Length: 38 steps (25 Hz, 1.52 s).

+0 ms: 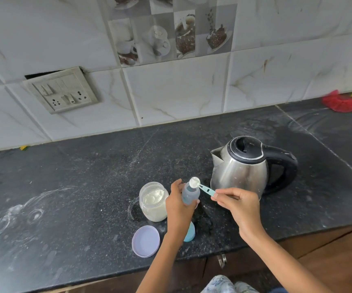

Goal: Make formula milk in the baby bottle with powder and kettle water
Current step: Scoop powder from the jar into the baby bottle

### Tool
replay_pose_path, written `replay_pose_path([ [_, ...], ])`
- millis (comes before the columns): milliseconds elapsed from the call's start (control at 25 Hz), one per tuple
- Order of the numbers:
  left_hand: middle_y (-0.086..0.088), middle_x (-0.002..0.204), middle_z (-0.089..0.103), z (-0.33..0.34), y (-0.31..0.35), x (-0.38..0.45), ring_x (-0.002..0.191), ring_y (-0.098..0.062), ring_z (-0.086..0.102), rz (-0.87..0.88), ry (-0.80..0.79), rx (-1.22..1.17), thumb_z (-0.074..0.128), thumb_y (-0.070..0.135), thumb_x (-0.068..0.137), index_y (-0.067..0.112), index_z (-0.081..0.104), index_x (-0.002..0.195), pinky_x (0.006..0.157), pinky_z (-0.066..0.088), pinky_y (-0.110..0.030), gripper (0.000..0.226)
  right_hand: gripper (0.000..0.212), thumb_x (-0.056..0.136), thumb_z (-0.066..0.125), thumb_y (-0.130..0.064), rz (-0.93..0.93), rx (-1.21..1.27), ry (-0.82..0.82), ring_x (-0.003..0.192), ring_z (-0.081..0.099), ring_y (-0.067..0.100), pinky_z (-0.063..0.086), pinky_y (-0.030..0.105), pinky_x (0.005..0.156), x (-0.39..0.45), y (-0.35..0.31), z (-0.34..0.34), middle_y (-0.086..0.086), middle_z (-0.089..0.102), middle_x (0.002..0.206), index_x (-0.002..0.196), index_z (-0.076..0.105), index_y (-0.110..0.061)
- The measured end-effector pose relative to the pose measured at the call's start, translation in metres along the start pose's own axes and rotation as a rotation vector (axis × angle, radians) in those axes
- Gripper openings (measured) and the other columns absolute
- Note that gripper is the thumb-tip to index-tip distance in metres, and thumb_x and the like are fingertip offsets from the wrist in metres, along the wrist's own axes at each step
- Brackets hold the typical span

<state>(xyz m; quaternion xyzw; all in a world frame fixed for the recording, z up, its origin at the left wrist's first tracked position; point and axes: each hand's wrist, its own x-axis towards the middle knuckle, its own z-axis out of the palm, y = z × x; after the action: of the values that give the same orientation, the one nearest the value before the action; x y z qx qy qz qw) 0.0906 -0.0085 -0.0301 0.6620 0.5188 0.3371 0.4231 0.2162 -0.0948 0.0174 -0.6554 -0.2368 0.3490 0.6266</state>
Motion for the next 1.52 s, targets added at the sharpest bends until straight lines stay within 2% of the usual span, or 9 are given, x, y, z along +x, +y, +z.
replay_pose_path([
  [160,0.008,0.116,0.063,-0.007,0.002,0.006,0.104,-0.011,0.060,0.064,0.005,0.054,0.075,0.006,0.071,0.016,0.040,0.134,0.086,0.050,-0.026,0.072,0.012,0.074,0.078,0.001,-0.035,-0.070,0.003,0.074,0.075,0.020,0.060,0.029,0.072,0.000,-0.001,-0.002,0.006,0.076,0.070,0.076,0.078,-0.012],
  [480,0.002,0.120,0.063,-0.007,0.009,0.004,0.107,-0.017,0.059,0.226,-0.023,0.175,0.072,0.011,0.078,0.016,0.037,0.135,0.087,0.042,-0.022,0.067,0.016,0.076,0.076,0.000,-0.149,-0.243,0.000,0.066,0.074,0.015,0.062,0.033,0.067,0.008,0.003,-0.003,0.003,0.075,0.067,0.076,0.076,-0.016],
  [640,0.004,0.120,0.064,-0.005,0.013,0.005,0.103,-0.017,0.061,0.246,-0.029,0.175,0.072,0.011,0.078,0.018,0.038,0.133,0.083,0.043,-0.022,0.065,0.019,0.081,0.071,0.003,-0.468,-0.551,-0.080,0.067,0.070,0.013,0.059,0.026,0.068,0.015,0.002,0.002,-0.001,0.069,0.082,0.094,0.075,-0.010],
  [800,0.007,0.121,0.063,-0.004,0.011,0.004,0.105,-0.013,0.062,0.234,-0.007,0.144,0.075,0.011,0.073,0.018,0.040,0.129,0.083,0.045,-0.020,0.066,0.015,0.081,0.073,0.000,-0.718,-0.766,-0.149,0.074,0.070,0.017,0.060,0.036,0.068,0.025,-0.002,0.002,0.002,0.073,0.091,0.093,0.078,-0.009],
  [880,0.005,0.123,0.063,-0.005,0.011,0.004,0.107,-0.011,0.062,0.208,-0.007,0.107,0.075,0.008,0.071,0.016,0.041,0.130,0.083,0.046,-0.019,0.068,0.017,0.076,0.076,0.004,-0.853,-0.845,-0.165,0.072,0.073,0.021,0.061,0.040,0.063,0.026,-0.008,0.000,0.003,0.077,0.089,0.089,0.078,-0.008],
  [1000,0.009,0.116,0.064,-0.006,0.012,0.002,0.101,-0.006,0.062,0.192,0.006,0.040,0.078,0.007,0.069,0.013,0.043,0.128,0.083,0.050,-0.018,0.069,0.034,0.061,0.086,0.008,-1.026,-0.928,-0.172,0.077,0.075,0.020,0.063,0.035,0.065,0.026,-0.008,-0.003,0.007,0.078,0.091,0.090,0.079,-0.006],
  [1160,0.025,0.105,0.059,-0.010,0.013,0.002,0.101,-0.002,0.061,0.200,-0.004,0.026,0.080,0.007,0.068,0.014,0.044,0.124,0.084,0.047,-0.011,0.067,0.036,0.060,0.087,0.006,-1.055,-0.915,-0.199,0.079,0.075,0.017,0.063,0.030,0.068,0.027,-0.005,-0.006,0.006,0.078,0.092,0.092,0.078,-0.006],
  [1360,0.009,0.109,0.064,-0.012,0.011,0.004,0.102,-0.008,0.063,0.205,-0.022,0.038,0.081,0.009,0.066,0.015,0.045,0.120,0.086,0.050,-0.017,0.065,0.029,0.061,0.086,0.008,-1.039,-0.914,-0.181,0.072,0.075,0.015,0.062,0.029,0.060,0.028,-0.012,-0.003,0.004,0.078,0.085,0.084,0.080,-0.007],
  [1520,0.006,0.111,0.064,-0.013,0.012,0.005,0.102,-0.007,0.060,0.186,-0.026,0.052,0.083,0.010,0.066,0.015,0.045,0.119,0.085,0.046,-0.013,0.066,0.027,0.062,0.086,0.005,-1.043,-0.919,-0.181,0.072,0.075,0.015,0.062,0.029,0.060,0.026,-0.012,-0.003,0.004,0.079,0.086,0.084,0.080,-0.008],
])
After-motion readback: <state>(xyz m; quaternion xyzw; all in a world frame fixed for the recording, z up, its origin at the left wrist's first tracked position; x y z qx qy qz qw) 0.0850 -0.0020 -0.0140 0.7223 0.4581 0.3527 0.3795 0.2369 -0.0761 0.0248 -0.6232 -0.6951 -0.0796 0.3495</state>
